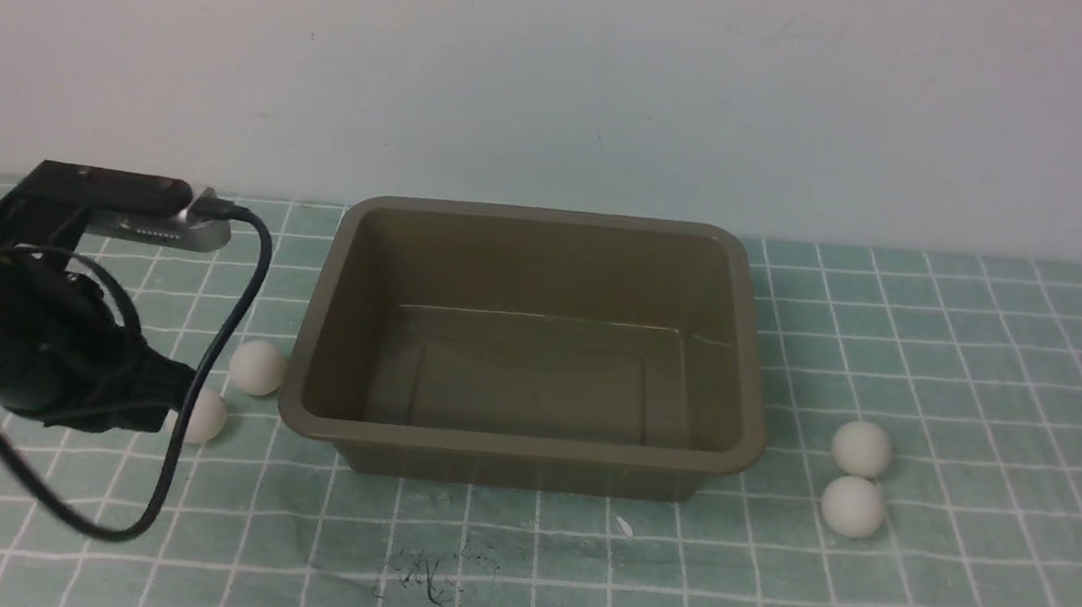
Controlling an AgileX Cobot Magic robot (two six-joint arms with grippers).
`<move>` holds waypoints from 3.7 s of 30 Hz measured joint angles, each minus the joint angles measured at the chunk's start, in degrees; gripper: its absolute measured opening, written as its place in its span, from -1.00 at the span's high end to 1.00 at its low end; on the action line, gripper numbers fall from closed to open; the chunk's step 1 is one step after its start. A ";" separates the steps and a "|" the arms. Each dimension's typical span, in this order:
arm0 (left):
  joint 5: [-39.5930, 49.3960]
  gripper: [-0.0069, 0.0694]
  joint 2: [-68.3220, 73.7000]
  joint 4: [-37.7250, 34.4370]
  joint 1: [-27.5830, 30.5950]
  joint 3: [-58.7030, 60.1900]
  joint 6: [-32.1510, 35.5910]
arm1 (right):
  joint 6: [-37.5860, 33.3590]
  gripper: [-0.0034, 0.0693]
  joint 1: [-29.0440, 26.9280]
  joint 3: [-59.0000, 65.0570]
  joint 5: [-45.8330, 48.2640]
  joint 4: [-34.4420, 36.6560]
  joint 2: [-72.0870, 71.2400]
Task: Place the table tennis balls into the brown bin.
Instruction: 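Reach for and grasp a ping pong ball on the table beside the basket, then drop the ball into the bin, then reach for and grasp a ping pong ball on the table, then release the ping pong ball into the bin and lift the gripper away, then reach for and grasp a ping pong ball on the table beside the basket, then drop the ball into the bin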
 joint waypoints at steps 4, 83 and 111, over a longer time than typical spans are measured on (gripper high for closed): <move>0.00 0.52 8.70 3.43 0.00 -5.34 -0.61 | -0.65 0.92 0.00 -2.55 -0.06 -0.23 4.26; 1.46 -0.06 34.44 3.90 -1.68 -28.21 -6.60 | -5.72 0.33 0.24 -36.89 -0.36 -1.03 38.58; 16.68 0.24 25.58 4.35 -12.20 -44.56 -9.68 | -5.93 -0.09 3.81 -27.77 -9.00 -3.80 60.88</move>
